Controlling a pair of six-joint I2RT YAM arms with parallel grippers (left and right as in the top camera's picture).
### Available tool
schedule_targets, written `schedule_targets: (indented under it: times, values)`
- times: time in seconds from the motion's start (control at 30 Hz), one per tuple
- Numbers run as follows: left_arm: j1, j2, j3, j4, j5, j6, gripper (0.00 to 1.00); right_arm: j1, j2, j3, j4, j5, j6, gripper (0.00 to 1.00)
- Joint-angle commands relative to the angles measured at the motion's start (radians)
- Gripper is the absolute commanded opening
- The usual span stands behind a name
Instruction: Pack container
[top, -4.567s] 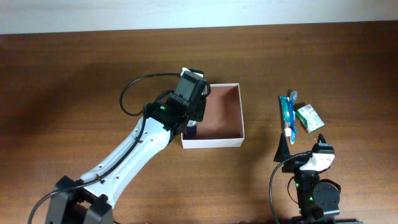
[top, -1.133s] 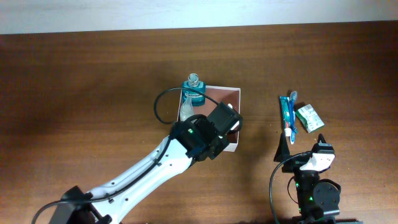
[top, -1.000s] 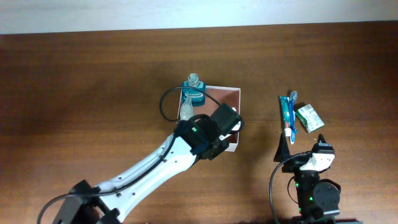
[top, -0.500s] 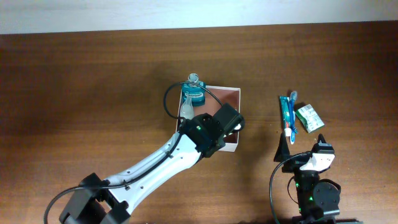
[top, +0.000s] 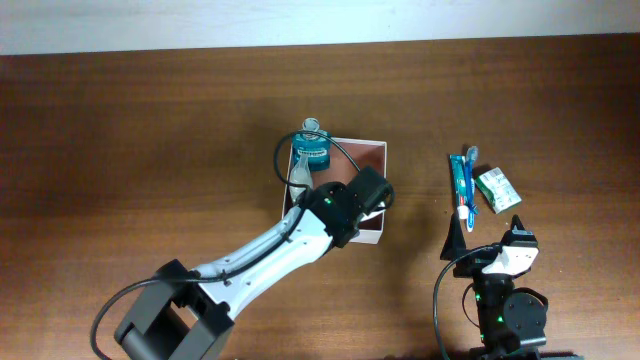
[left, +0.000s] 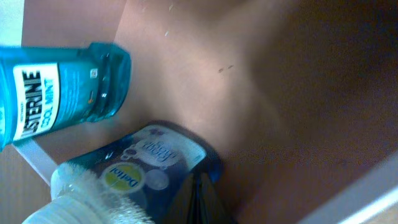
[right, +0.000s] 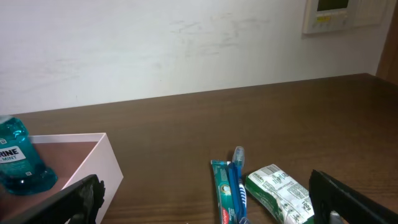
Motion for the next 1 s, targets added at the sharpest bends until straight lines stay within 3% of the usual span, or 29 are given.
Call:
schedule_targets:
  times: [0.0, 0.43, 0.97]
  values:
    - [0.027, 0.008, 0.0, 0.002, -0.043, 0.01, 0.02, -0.005, -0.01, -0.005, -0.008, -0.001, 0.0, 0.98]
    - [0.029, 0.008, 0.0, -0.055, -0.055, 0.003, 0.01, -0.005, -0.01, -0.005, -0.008, -0.001, 0.0, 0.99]
    - [0.013, -0.02, 0.031, -0.072, -0.071, -0.103, 0.0, -0.005, -0.01, -0.005, -0.008, -0.001, 0.0, 0.98]
